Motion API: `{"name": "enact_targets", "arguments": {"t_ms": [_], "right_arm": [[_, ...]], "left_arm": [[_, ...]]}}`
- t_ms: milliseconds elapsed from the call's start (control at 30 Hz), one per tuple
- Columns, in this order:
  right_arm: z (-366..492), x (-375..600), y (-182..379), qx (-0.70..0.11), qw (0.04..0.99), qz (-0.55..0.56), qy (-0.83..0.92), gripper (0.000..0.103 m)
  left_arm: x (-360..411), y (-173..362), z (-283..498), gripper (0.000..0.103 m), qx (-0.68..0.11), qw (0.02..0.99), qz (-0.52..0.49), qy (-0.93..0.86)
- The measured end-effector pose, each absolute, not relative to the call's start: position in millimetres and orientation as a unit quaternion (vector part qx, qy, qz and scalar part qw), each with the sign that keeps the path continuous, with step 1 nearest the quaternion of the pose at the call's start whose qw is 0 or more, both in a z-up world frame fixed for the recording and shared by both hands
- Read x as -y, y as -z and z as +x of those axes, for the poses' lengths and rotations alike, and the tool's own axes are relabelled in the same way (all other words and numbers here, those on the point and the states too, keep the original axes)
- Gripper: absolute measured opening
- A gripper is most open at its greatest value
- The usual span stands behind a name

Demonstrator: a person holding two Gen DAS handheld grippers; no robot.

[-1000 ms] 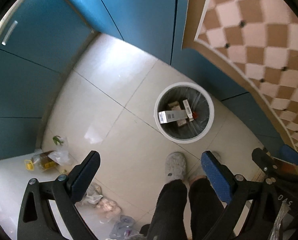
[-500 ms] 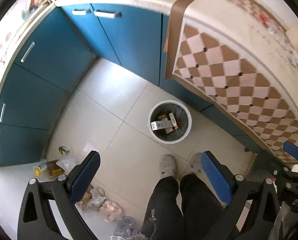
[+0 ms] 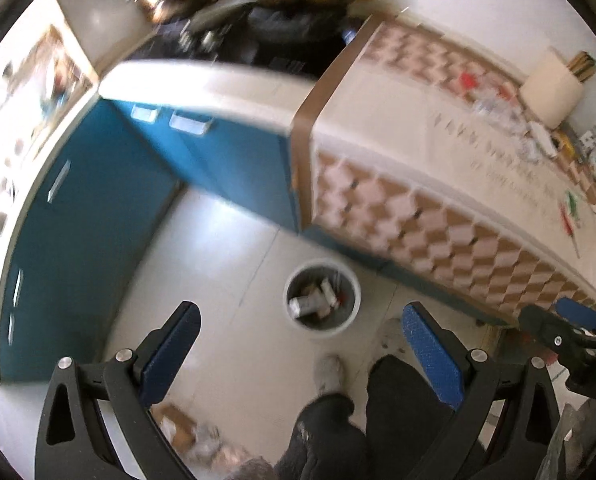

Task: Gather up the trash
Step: 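Raise both tools back toward the counter, then grasp the green-white packet with the left tool while the right grasps the red chili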

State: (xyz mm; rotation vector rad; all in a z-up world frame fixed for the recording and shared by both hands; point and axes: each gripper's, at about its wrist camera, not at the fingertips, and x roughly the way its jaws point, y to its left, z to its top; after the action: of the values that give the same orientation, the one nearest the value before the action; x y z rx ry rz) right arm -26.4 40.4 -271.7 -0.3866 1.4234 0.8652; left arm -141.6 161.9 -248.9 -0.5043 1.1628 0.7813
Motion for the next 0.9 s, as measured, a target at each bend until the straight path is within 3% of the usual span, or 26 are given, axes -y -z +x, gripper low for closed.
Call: {"name": "enact_targets", "arguments": {"t_ms": [333,567,733,833,867,900], "right_arm": [[138.2,47.2,239.5,-0.615,0.74,-0.059,-0.267,0.103],[268.8,108.5,289.7,-0.634,0.75,-0.04,-0.182,0.071],[317.5,103.5,353.8,-0.665,0.722,-0.067,-0.177,0.058],[328.9,85.5,382.0,-0.664,0.716,-0.113,-0.185,0.042],[329.4,79.0,381.9,-0.641,0.731,-0.134,-0.195,0.018],[328.6,71.3,387.7,-0.64,0.725,-0.152,-0.204,0.015]], "left_arm": [[-138.8,243.6,47.7,0.103,-0.536,0.777,-0.168,-0.285],[-109.3,301.0,199.1,0.102,-0.596,0.754,-0.151,-0.23],[-99.9,329.1,242.0,0.102,-0.628,0.73,-0.137,-0.229],[-104.1,341.7,254.8,0.102,-0.64,0.718,-0.144,-0.233],[-107.3,345.2,258.0,0.102,-0.64,0.716,-0.153,-0.234],[-109.2,348.6,263.2,0.102,-0.64,0.714,-0.159,-0.235]]}}
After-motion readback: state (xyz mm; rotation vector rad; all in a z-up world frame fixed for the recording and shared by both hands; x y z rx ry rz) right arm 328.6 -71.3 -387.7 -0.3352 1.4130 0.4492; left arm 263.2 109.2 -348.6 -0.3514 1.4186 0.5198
